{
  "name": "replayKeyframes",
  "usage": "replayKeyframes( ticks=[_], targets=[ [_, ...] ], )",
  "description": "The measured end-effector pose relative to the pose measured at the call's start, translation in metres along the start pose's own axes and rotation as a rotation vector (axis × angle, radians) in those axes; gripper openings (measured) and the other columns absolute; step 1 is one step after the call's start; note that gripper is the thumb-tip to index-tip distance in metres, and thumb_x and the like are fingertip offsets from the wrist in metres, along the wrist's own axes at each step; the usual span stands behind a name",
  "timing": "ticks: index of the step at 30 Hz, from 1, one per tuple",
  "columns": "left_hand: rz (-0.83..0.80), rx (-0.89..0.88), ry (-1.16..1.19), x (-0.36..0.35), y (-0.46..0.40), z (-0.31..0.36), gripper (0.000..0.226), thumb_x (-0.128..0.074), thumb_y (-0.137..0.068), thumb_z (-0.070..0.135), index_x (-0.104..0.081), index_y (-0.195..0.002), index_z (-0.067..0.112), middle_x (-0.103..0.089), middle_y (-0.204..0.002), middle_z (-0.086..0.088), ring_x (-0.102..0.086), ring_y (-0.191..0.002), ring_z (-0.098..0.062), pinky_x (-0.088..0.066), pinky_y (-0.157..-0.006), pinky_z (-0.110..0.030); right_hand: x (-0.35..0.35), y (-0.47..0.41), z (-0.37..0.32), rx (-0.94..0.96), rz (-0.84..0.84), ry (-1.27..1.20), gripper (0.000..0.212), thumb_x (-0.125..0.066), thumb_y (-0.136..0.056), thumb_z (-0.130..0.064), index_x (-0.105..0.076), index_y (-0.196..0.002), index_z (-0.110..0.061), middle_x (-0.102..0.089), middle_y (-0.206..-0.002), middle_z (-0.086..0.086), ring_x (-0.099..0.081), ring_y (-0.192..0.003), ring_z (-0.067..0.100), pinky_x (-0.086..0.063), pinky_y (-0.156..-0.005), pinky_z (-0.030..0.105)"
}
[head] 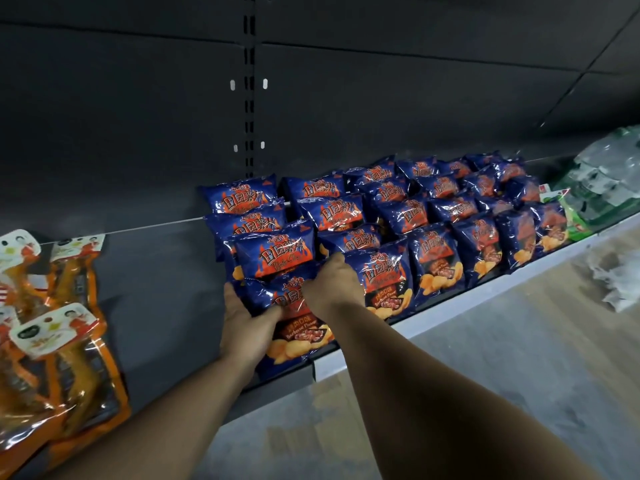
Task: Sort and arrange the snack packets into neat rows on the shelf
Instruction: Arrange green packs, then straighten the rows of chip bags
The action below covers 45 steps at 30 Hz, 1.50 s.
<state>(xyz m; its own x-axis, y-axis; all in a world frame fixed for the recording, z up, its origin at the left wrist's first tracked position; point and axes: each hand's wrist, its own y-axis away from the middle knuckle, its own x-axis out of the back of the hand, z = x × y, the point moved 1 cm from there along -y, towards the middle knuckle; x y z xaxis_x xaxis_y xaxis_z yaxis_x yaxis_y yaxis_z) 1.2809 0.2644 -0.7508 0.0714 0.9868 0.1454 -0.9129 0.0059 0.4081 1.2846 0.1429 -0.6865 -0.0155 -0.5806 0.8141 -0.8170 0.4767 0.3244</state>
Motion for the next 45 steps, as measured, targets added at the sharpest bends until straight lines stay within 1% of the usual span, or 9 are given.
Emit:
replayKeyframes(
  ticks=[3,9,12,19,22,28,32,35,45],
  targets=[
    [0.005,0.027,-0.03,0.007,0.0,0.005,0.113,-0.067,-0.059,0.04,-0.004,-0.153,0.025,-0.041,-0.147,-0.003,-0.042,-0.131,-0.024,-0.036,-0.105,-0.034,0.0,0.004,-0.008,0.057,0.079,0.086,0.052,-0.054,-0.091,-0.022,-0.033,-0.136,-0.006,-0.039,-0.138,0.013,-0.041,-0.126,0.03,-0.04,-0.099,0.039],
    [0.093,0.056,-0.086,0.03,-0.005,0.013,0.091,-0.065,-0.084,0.021,-0.006,-0.153,0.019,-0.032,-0.152,-0.007,-0.039,-0.135,-0.024,-0.033,-0.102,-0.027,-0.008,0.01,-0.033,0.205,0.28,0.08,0.037,-0.052,-0.09,-0.023,-0.045,-0.125,-0.01,-0.043,-0.129,0.009,-0.043,-0.118,0.027,-0.039,-0.095,0.036],
    [0.12,0.07,-0.088,0.048,-0.007,0.014,0.09,-0.065,-0.084,0.023,-0.007,-0.153,0.02,-0.033,-0.152,-0.008,-0.039,-0.134,-0.024,-0.033,-0.098,-0.025,-0.022,0.014,-0.055,0.35,0.191,-0.047,0.013,-0.051,-0.093,-0.025,-0.054,-0.097,-0.014,-0.059,-0.107,0.007,-0.057,-0.1,0.025,-0.043,-0.081,0.03],
    [0.252,0.09,-0.141,0.121,-0.003,0.016,0.056,-0.05,-0.095,0.025,-0.03,-0.146,0.016,-0.049,-0.138,-0.007,-0.048,-0.125,-0.026,-0.04,-0.093,-0.03,-0.087,0.04,-0.126,0.463,-0.039,-0.136,0.029,-0.051,-0.093,-0.036,-0.051,-0.072,-0.017,-0.066,-0.092,0.012,-0.059,-0.091,0.03,-0.041,-0.07,0.029],
    [0.365,0.115,-0.174,0.161,0.003,0.013,0.025,-0.047,-0.096,0.028,-0.052,-0.121,0.026,-0.062,-0.112,-0.003,-0.056,-0.107,-0.029,-0.041,-0.083,-0.03,-0.117,0.057,-0.154,0.475,-0.13,-0.151,0.029,-0.049,-0.094,-0.038,-0.054,-0.074,-0.017,-0.067,-0.098,0.012,-0.059,-0.096,0.03,-0.039,-0.07,0.027],
    [0.572,0.198,-0.168,0.221,0.024,0.005,0.055,-0.048,-0.094,0.03,-0.033,-0.146,0.018,-0.054,-0.134,-0.008,-0.054,-0.118,-0.03,-0.045,-0.098,-0.037,-0.16,0.085,-0.186,0.512,-0.288,-0.13,0.028,-0.048,-0.094,-0.034,-0.067,-0.094,-0.013,-0.066,-0.11,0.011,-0.059,-0.103,0.03,-0.039,-0.07,0.025],
    [0.644,0.212,-0.164,0.244,0.029,0.002,0.024,-0.048,-0.093,0.028,-0.047,-0.116,0.023,-0.06,-0.091,0.007,-0.057,-0.077,-0.014,-0.043,-0.062,-0.024,-0.171,0.094,-0.195,0.542,-0.316,-0.111,0.026,-0.049,-0.094,-0.036,-0.066,-0.101,-0.018,-0.066,-0.11,0.006,-0.06,-0.103,0.028,-0.043,-0.074,0.026],
    [0.652,0.193,-0.153,0.253,0.03,-0.005,0.02,-0.049,-0.094,0.028,-0.049,-0.114,0.025,-0.056,-0.082,0.008,-0.056,-0.071,-0.012,-0.04,-0.054,-0.023,-0.177,0.096,-0.2,0.543,-0.307,-0.069,0.029,-0.048,-0.094,-0.038,-0.065,-0.107,-0.018,-0.065,-0.112,0.004,-0.06,-0.103,0.026,-0.046,-0.076,0.027],
    [0.66,0.168,-0.187,0.31,0.036,-0.008,0.042,-0.051,-0.094,0.03,-0.042,-0.133,0.017,-0.058,-0.1,0.001,-0.063,-0.098,-0.026,-0.051,-0.087,-0.036,-0.198,0.11,-0.227,0.579,-0.283,-0.024,0.029,-0.052,-0.094,-0.037,-0.064,-0.111,-0.017,-0.065,-0.114,0.003,-0.06,-0.103,0.025,-0.041,-0.072,0.024]
  ],
)
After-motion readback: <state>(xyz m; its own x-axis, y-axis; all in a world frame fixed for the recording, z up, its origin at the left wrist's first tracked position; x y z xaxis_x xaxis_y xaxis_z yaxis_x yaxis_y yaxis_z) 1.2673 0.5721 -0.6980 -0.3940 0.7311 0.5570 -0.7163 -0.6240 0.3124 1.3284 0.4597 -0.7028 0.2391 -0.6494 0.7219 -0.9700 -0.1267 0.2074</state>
